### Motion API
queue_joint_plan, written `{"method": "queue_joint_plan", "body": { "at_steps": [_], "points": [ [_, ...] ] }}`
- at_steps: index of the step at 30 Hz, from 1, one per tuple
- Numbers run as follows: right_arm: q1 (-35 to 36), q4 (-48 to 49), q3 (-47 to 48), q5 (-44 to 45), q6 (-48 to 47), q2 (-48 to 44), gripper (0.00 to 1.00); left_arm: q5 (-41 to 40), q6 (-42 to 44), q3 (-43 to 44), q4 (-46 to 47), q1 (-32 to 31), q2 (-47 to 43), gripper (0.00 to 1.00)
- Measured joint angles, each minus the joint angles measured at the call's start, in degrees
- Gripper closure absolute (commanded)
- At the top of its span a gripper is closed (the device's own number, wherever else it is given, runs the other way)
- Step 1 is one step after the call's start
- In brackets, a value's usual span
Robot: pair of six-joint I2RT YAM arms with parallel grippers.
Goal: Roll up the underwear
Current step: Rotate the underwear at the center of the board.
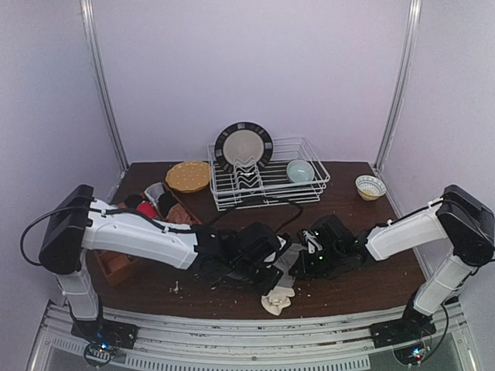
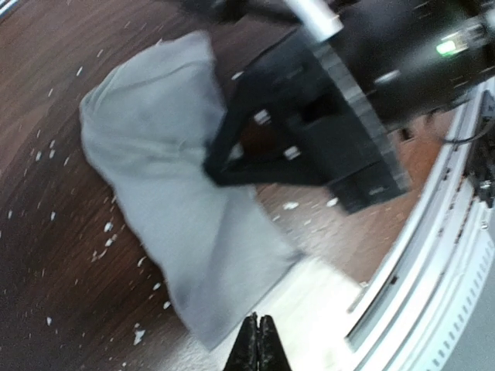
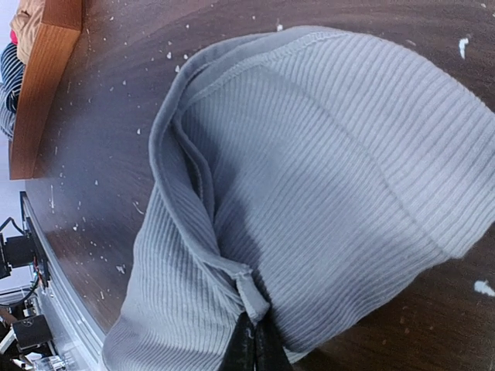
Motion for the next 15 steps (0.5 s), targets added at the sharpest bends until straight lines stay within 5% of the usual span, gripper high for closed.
{"method": "queue_joint_plan", "body": {
  "at_steps": [7,15],
  "points": [
    [-0.2,4.4,-0.6,-0.7,1.0,1.4,1.00,4.3,3.4,6.2,1.1,-0.3,4.2,1.00],
    [-0.2,6.4,-0.7,-1.4,1.6,2.3,1.00,5.9,3.7,1.0,2.6,-0.3,7.9,1.00]
  ]
}}
